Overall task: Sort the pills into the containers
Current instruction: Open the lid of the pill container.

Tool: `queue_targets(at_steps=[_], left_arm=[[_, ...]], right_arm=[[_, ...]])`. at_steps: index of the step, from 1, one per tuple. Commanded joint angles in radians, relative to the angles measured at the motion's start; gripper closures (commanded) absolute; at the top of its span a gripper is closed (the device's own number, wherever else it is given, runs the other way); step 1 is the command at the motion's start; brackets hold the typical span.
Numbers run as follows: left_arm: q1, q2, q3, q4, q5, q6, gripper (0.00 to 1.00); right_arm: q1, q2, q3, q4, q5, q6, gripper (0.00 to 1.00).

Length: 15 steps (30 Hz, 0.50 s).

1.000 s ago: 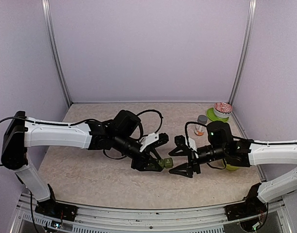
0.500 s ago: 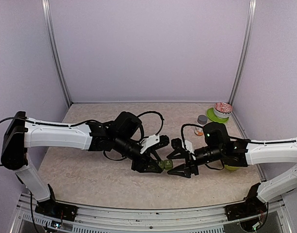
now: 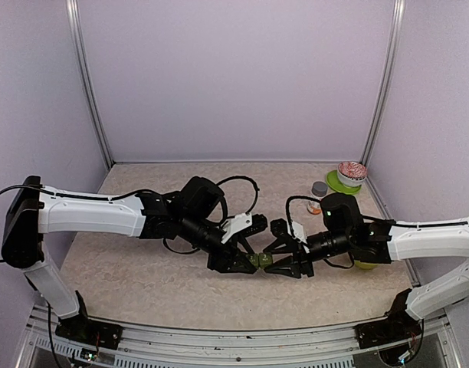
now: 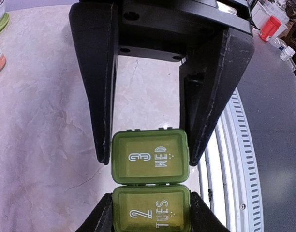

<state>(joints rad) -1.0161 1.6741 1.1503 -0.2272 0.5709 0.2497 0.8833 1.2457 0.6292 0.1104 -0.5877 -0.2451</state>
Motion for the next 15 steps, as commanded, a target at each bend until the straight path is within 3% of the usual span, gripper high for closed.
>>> queue_targets(at_steps=[1,7,15], left_arm=[[-0.006,-0.011,-0.007,-0.008,0.004,0.011,0.86],[-0.006,-0.020,-0.005,-0.009,0.009,0.012,0.86],[-0.006,-0.023,-0.008,-0.006,-0.008,0.008,0.86]], right_arm=[[0.010,-0.009,0.014,-0.006,-0.013,-0.004,0.52],[0.010,-0.011,0.013,-0.006,-0.024,-0.005,0.64],[0.010,-0.023,0.013,0.001,-0.040,0.013,0.70]])
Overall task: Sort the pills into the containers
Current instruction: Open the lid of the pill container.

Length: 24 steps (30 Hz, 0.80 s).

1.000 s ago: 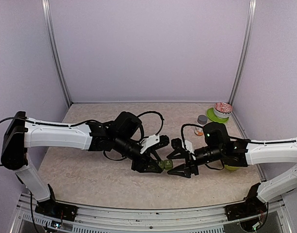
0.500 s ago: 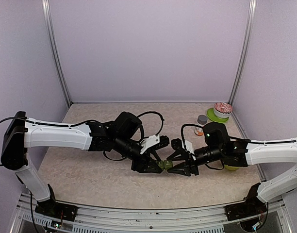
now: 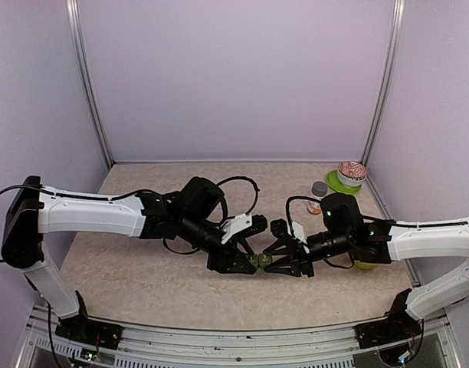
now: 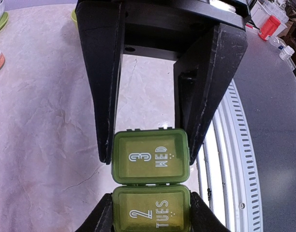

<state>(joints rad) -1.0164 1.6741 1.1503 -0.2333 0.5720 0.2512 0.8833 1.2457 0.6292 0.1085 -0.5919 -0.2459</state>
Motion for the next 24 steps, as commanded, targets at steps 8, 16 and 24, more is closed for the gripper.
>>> queue_targets(at_steps=[8,16,24], left_arm=[[-0.007,-0.024,-0.010,0.002,-0.026,0.007,0.87],[-0.007,-0.037,-0.014,0.003,-0.026,0.010,0.87],[-0.008,-0.057,-0.027,0.020,-0.021,0.012,0.87]], right_arm=[[0.009,-0.049,0.006,0.005,-0.034,0.030,0.42],[0.008,-0.040,-0.010,0.007,0.007,0.004,0.32],[0.009,0.027,0.010,-0.006,0.000,0.000,0.28]])
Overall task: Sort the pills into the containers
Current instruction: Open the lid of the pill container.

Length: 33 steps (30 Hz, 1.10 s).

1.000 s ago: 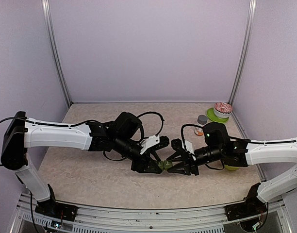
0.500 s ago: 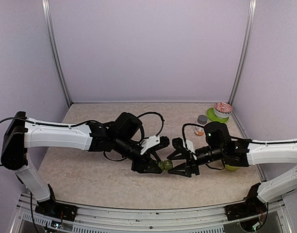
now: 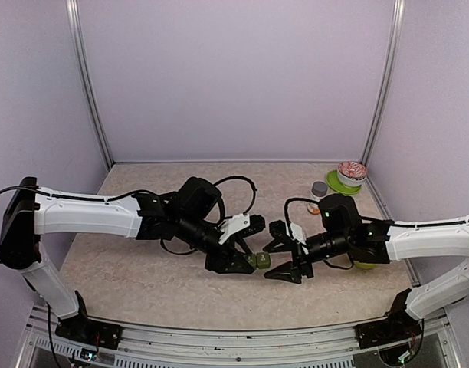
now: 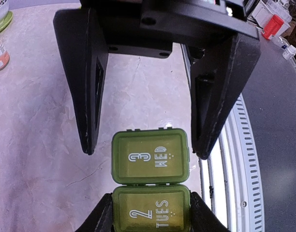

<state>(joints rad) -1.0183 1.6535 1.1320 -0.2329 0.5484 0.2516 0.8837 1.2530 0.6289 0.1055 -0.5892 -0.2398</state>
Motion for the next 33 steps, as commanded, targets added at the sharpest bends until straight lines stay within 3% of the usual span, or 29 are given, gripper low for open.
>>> queue_targets(at_steps=[1,33], left_arm=[[-0.006,-0.037,-0.010,0.020,0.004,0.011,0.87],[-0.008,-0.021,0.004,0.014,0.021,0.011,0.87]], right_arm=[[0.009,0.022,0.011,-0.004,-0.004,-0.005,0.28],[0.009,-0.007,0.002,0.030,-0.009,0.004,0.30]])
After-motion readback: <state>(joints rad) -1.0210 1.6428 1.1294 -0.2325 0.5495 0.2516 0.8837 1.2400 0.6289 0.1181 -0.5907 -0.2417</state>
